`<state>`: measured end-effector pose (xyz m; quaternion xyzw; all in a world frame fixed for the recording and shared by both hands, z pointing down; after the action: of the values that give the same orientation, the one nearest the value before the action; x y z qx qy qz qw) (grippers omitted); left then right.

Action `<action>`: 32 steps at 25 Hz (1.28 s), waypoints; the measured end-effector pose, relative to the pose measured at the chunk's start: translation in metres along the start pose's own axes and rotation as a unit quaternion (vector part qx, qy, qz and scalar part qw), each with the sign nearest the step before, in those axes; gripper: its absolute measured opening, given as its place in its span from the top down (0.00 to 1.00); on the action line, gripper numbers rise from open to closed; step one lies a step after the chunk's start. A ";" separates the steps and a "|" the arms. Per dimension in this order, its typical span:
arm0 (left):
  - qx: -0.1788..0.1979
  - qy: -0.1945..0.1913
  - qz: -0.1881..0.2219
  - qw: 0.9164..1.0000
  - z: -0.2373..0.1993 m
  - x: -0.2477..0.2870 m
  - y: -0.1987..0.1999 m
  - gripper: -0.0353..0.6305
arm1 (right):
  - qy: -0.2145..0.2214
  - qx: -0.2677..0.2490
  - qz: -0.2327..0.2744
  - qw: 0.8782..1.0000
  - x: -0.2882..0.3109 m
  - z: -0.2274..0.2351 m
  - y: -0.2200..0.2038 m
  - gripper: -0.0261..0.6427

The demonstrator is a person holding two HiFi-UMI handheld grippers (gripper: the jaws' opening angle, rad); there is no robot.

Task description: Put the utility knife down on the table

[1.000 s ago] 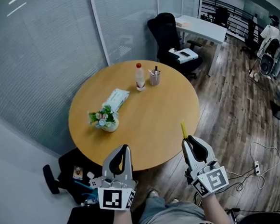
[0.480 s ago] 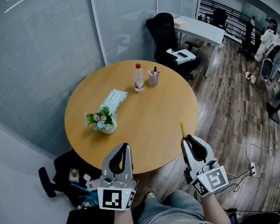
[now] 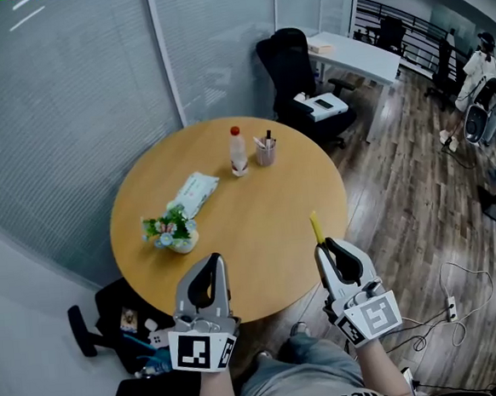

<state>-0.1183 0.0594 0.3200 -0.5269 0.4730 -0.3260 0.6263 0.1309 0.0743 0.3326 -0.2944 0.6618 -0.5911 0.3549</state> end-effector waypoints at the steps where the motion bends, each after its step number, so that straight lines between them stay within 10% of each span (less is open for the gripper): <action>1: 0.002 0.001 0.000 1.000 0.003 0.005 -0.001 0.93 | 0.003 0.000 0.001 1.000 0.002 0.006 0.000 0.86; 32: 0.034 0.085 -0.018 0.996 0.047 0.070 -0.023 0.93 | 0.107 0.053 0.005 0.993 0.058 0.113 -0.034 0.86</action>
<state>-0.0479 0.0067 0.3251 -0.4838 0.5035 -0.3966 0.5959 0.1890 -0.0419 0.3539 -0.2072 0.6654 -0.6515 0.2998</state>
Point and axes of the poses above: the fingertips, and each gripper's own axes: x forward along the fingers, z to its right, y out of its top, the point moved 7 cm from there along -x, backward along the fingers, and after that the axes turned 10 degrees about y, right-handed, at the moved point
